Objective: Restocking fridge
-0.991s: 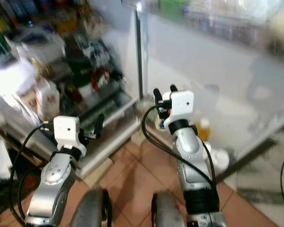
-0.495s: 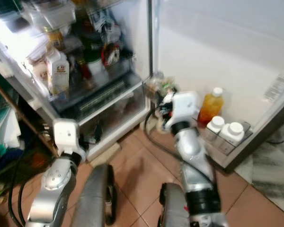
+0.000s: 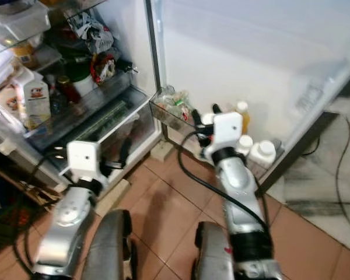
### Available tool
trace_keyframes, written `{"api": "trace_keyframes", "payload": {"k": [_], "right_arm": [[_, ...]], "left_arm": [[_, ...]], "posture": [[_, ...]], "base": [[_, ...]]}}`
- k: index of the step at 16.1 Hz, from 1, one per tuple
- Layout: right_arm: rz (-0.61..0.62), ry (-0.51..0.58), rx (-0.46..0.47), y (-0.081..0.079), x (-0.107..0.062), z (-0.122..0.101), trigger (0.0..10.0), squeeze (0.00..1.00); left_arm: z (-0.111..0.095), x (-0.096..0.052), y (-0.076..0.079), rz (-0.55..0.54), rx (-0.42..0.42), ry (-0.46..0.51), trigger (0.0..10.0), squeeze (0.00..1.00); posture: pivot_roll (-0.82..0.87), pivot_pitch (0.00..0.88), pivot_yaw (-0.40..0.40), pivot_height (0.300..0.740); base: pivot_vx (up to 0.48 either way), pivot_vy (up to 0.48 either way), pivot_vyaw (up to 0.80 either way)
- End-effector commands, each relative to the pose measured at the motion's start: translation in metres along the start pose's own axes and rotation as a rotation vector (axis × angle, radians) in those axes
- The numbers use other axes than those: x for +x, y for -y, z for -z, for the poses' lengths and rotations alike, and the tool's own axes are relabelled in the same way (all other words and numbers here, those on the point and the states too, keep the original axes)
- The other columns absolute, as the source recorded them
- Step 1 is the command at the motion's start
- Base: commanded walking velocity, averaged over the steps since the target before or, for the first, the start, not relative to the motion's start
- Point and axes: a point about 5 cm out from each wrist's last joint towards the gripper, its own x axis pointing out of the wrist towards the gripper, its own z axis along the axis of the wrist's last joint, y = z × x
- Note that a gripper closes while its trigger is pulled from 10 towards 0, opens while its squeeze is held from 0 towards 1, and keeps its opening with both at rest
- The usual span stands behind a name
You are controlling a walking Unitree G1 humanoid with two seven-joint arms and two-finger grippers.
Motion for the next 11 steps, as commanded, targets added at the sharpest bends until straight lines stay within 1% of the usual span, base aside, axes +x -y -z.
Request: {"api": "trace_keyframes", "payload": {"k": [1,2,5,10,11], "right_arm": [[-0.039,0.061,-0.009,-0.003,0.004,-0.012,10.0,0.00],[-0.081,0.081,-0.034,-0.007,0.005,-0.015,10.0,0.00],[-0.095,0.099,-0.036,-0.008,0.008,-0.020,10.0,0.00],[-0.107,0.113,-0.035,-0.007,0.010,-0.023,10.0,0.00],[-0.104,0.116,-0.039,-0.005,0.011,-0.024,10.0,0.00]], "left_arm": [[0.000,0.000,0.001,-0.006,0.000,0.000,10.0,0.00],[0.000,0.000,0.001,-0.006,-0.002,0.001,10.0,0.00],[0.001,0.001,0.002,-0.006,-0.004,0.001,10.0,0.00],[0.002,0.001,0.003,-0.007,-0.003,-0.003,10.0,0.00],[0.003,0.000,0.003,-0.009,-0.005,-0.007,10.0,0.00]], "posture": [[0.04,0.148,0.037,0.623],[0.04,0.147,0.037,0.623],[0.04,0.147,0.035,0.623],[0.04,0.148,0.032,0.623],[0.04,0.149,0.029,0.623]], "base": [[0.292,0.000,0.00],[0.292,0.000,0.00],[0.287,0.000,0.59],[0.274,0.000,0.00],[0.000,0.000,0.00]]}}
